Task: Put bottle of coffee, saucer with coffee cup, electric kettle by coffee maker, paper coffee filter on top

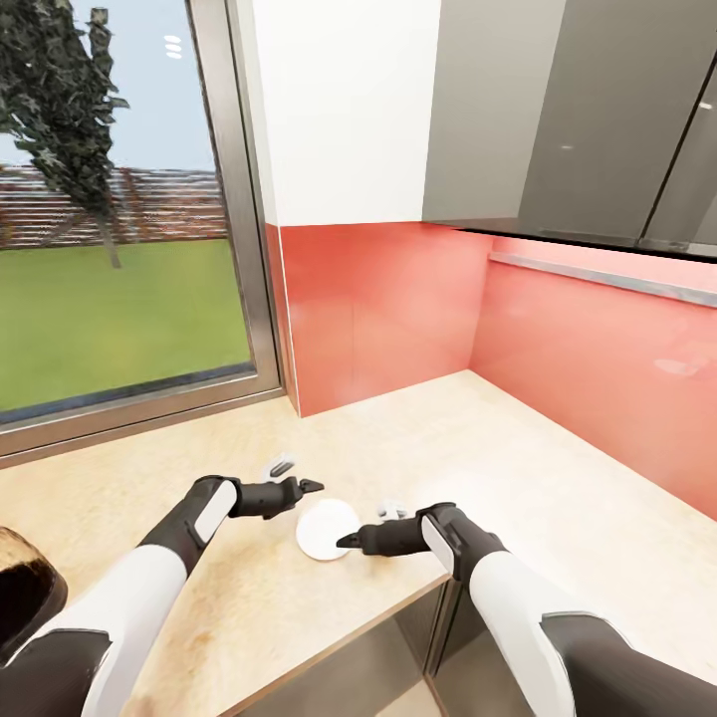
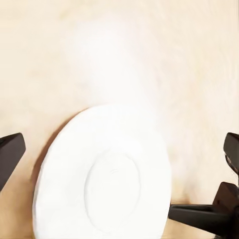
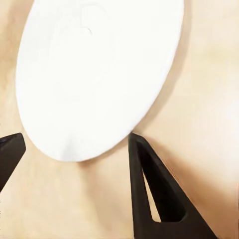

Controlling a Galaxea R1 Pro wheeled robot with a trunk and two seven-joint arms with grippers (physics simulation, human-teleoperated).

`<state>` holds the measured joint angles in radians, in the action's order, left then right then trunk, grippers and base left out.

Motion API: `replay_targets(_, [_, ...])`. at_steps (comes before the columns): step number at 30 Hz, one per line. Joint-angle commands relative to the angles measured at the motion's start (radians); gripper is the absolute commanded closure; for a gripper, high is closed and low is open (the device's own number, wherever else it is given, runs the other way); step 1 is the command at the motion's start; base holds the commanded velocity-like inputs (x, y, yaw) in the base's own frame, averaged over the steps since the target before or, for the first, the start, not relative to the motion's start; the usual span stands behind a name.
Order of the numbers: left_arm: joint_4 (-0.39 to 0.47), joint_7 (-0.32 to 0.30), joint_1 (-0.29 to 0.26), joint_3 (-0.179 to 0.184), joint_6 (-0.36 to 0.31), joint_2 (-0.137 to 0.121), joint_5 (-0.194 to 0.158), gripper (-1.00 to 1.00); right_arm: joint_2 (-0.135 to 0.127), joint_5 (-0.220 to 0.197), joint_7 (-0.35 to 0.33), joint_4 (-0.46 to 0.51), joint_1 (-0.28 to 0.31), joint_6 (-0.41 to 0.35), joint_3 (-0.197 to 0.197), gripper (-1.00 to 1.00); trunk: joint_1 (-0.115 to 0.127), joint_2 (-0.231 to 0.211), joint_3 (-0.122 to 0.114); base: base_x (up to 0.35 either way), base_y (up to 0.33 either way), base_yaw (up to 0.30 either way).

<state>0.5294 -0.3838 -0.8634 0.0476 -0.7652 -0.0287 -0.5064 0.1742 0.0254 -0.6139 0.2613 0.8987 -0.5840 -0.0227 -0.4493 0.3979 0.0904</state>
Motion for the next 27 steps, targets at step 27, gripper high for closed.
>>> replay_targets(27, [0.015, 0.008, 0.017, 0.002, -0.003, 0.001, -0.007, -1.0, 0.0, 0.01, -0.01, 0.001, 0.0, -0.008, 0.003, -1.0, -0.001, 0.002, 0.002, 0.0, 0.0, 0.0])
